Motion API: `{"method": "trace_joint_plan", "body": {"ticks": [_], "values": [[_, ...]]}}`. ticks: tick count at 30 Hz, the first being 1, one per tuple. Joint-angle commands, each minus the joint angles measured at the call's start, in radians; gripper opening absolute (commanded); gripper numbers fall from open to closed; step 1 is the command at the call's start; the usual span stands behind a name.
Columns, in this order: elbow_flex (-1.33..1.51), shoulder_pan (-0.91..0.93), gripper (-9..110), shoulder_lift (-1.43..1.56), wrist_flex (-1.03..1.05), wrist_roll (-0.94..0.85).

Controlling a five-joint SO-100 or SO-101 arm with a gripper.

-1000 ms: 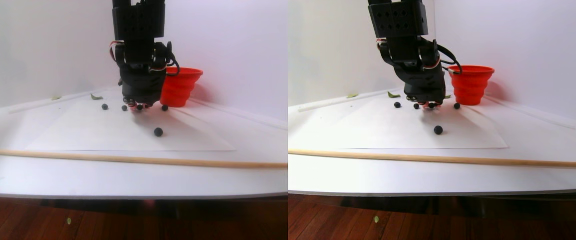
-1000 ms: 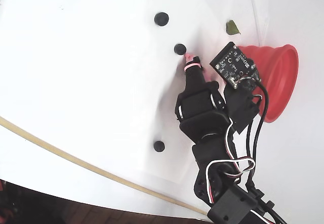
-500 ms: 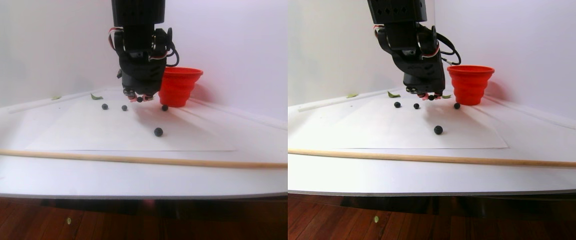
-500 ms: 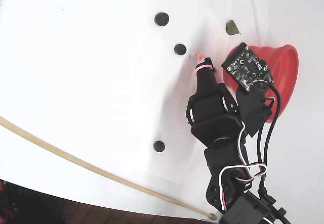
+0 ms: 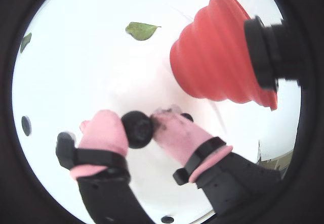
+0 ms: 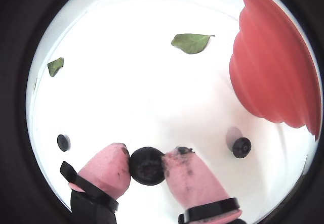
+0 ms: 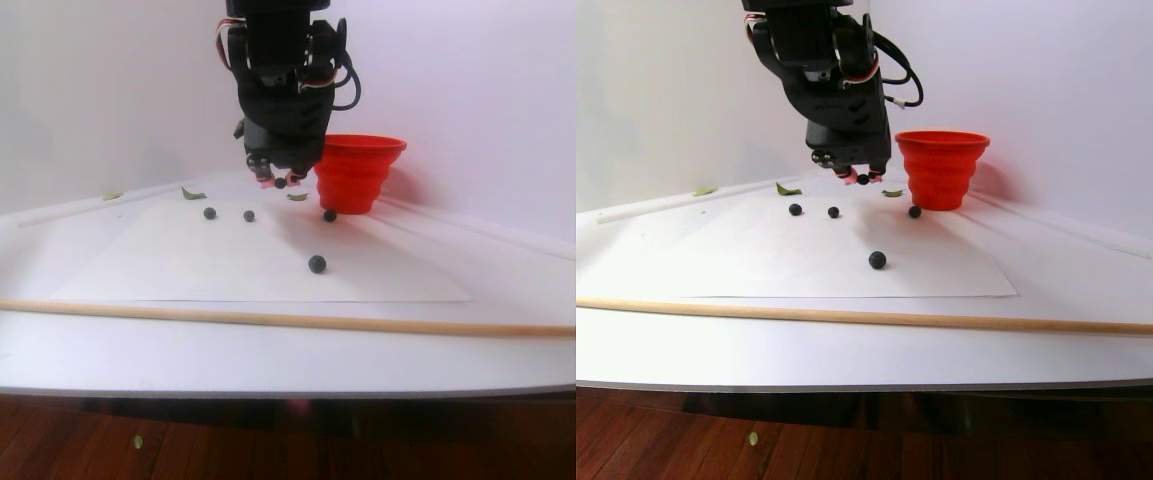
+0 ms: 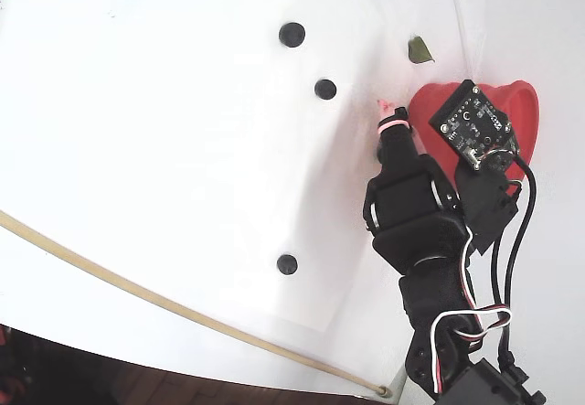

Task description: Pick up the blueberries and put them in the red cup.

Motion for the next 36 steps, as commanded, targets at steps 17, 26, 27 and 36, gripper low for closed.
{"method": "trace_joint_plan", "body": {"ticks": [17,26,27,36], "values": [[0.058,0.044,11,0.298,0.104,-0.009],[0.08,0.055,11,0.354,0.144,-0.02],[0.081,0.057,11,0.364,0.153,-0.021],[0.097,0.064,11,0.44,0.221,-0.021]]}}
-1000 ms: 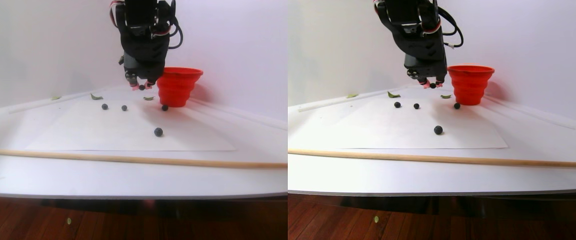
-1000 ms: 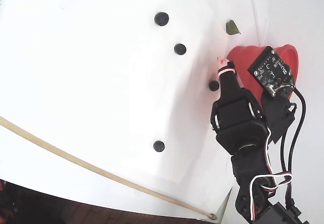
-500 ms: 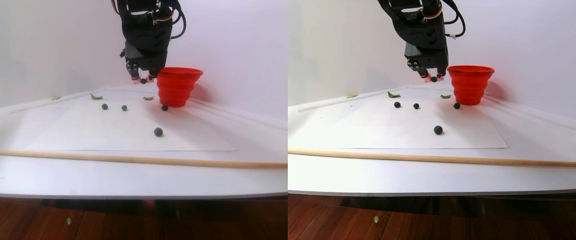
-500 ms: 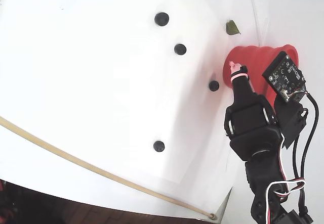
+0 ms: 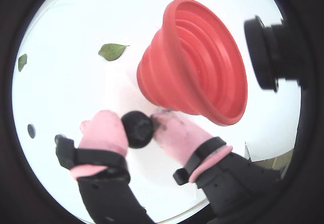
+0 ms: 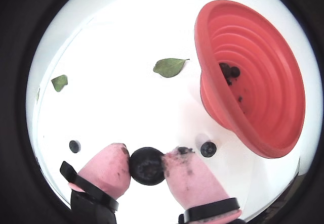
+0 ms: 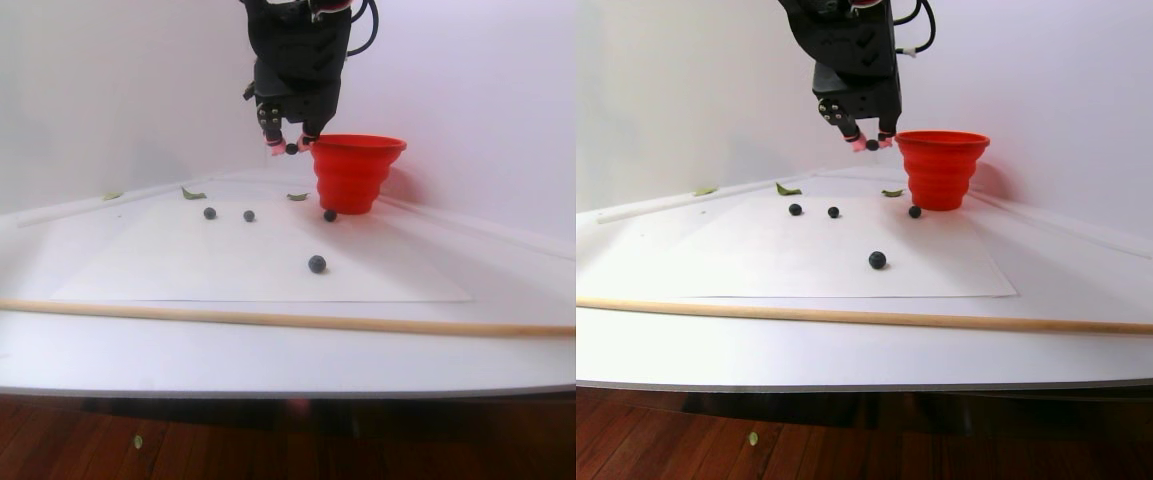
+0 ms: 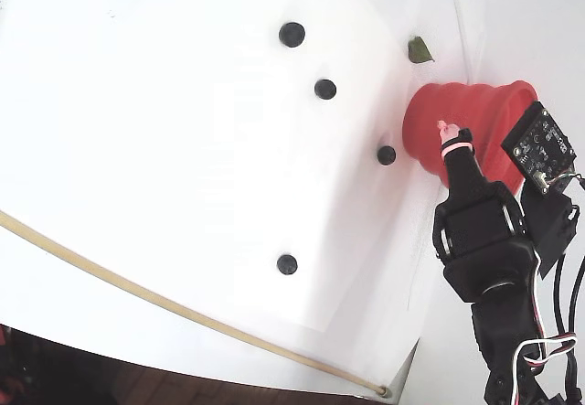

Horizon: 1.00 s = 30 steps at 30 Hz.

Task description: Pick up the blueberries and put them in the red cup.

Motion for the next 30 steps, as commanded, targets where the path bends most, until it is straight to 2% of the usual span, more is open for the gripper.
{"method": "trace_joint_plan", "body": {"ticks": [1,19,30], "values": [[-0.017,0.028,11,0.141,0.015,-0.003],[-0.06,0.08,11,0.244,0.129,0.008],[-0.135,0.11,11,0.206,0.143,0.006]]}}
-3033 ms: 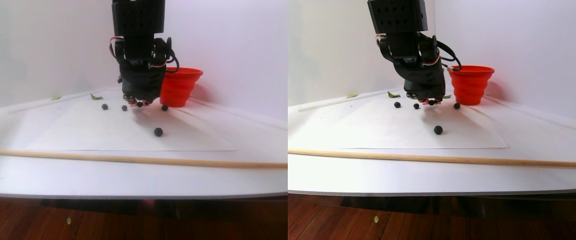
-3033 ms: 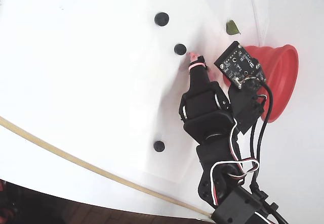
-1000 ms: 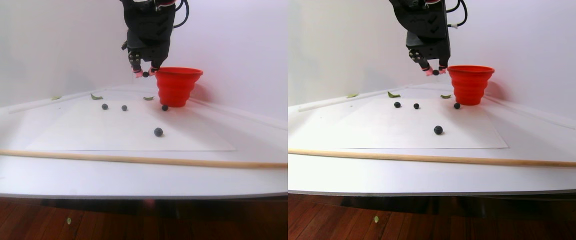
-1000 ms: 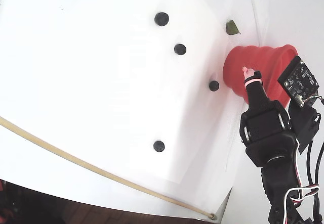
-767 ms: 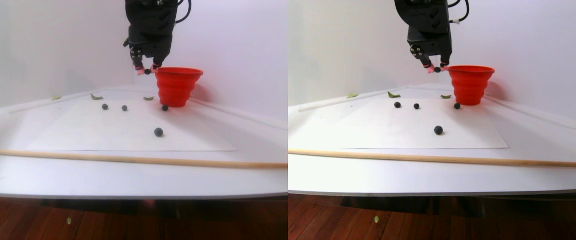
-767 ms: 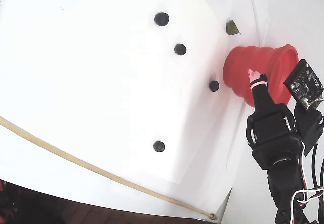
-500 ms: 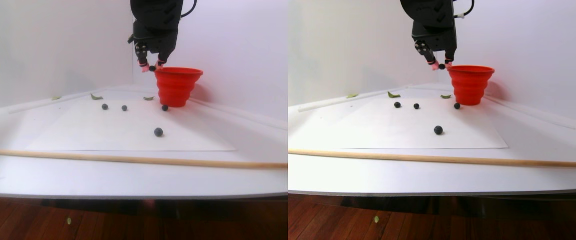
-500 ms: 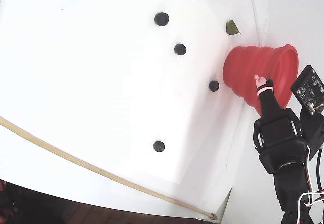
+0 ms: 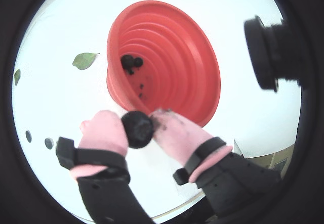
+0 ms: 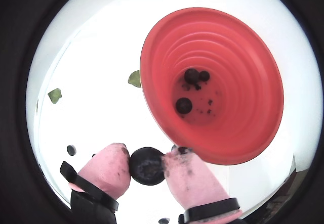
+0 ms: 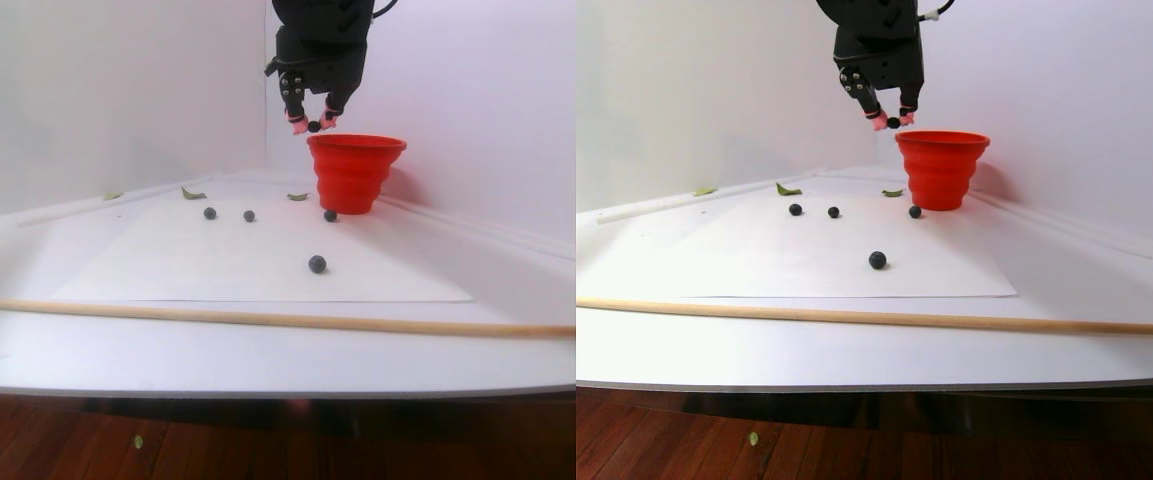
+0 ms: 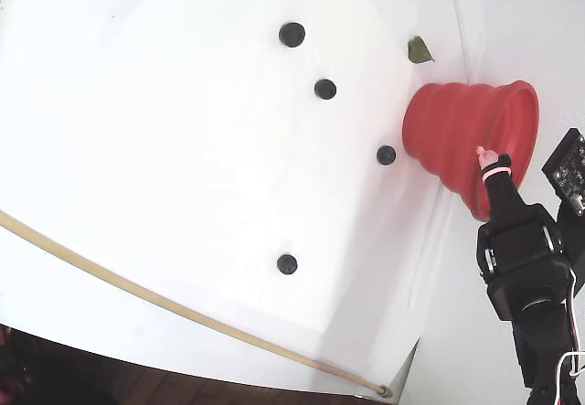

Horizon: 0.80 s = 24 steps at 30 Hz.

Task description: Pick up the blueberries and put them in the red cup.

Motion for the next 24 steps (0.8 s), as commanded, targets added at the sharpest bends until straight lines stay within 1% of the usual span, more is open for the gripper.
{"method": "trace_joint_plan", "body": {"ticks": [1,24], "values": [[-0.117,0.037,11,0.069,-0.003,0.005],[-0.265,0.103,11,-0.075,-0.008,-0.009]]}}
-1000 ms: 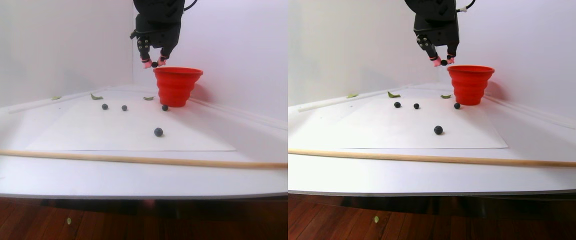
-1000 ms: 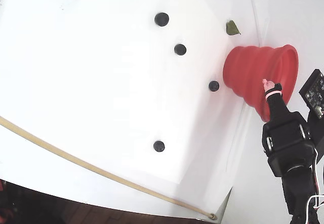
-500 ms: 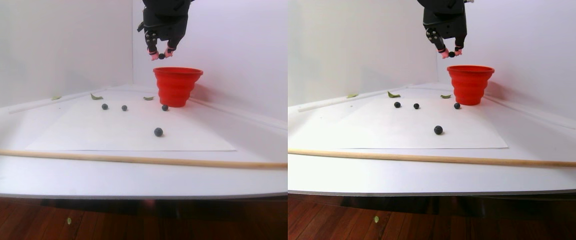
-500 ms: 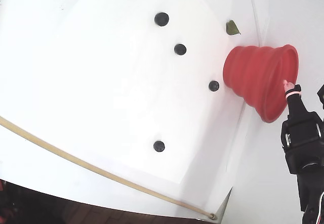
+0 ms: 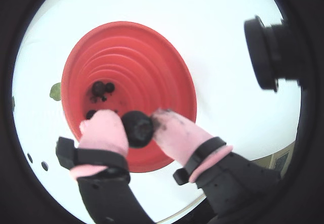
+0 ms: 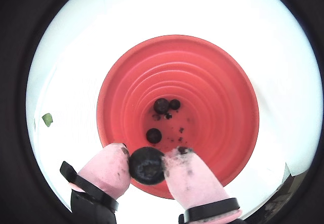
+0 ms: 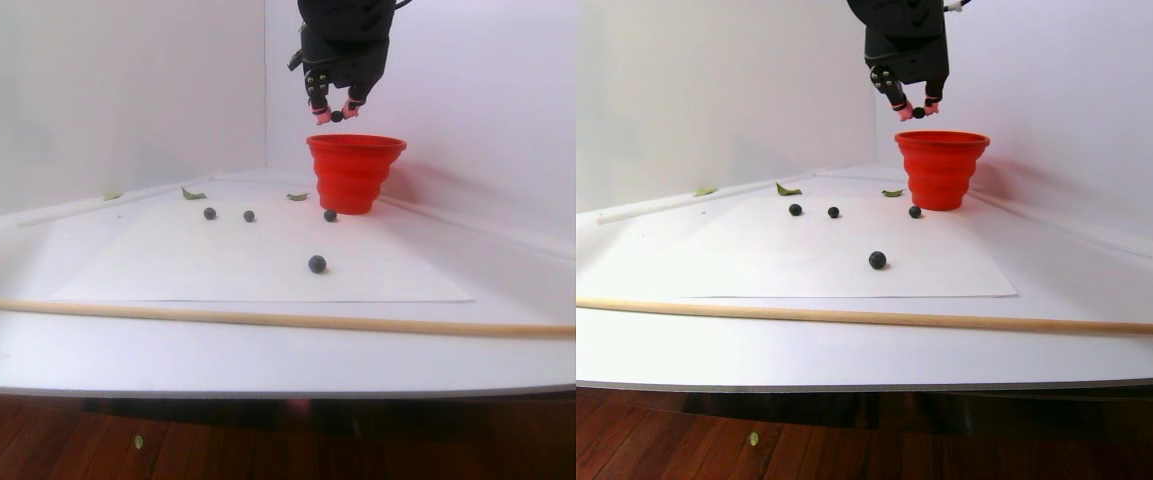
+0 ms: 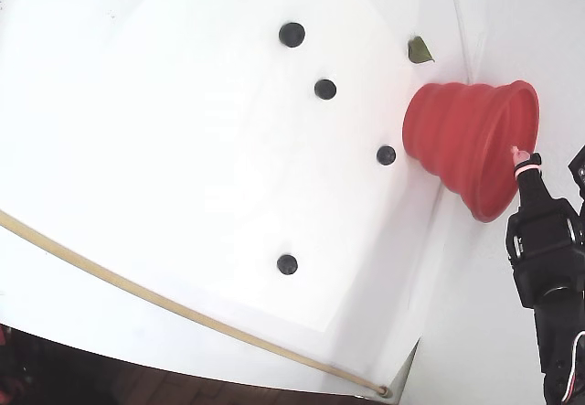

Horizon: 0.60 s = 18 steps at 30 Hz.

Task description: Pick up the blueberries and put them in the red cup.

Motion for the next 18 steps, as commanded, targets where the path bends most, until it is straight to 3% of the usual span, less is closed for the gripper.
{"method": "trace_joint_plan", "body": {"ticks": [1,18], "values": [[-0.104,0.034,11,0.018,-0.014,-0.008],[-0.12,0.055,18,0.006,-0.018,-0.015]]}}
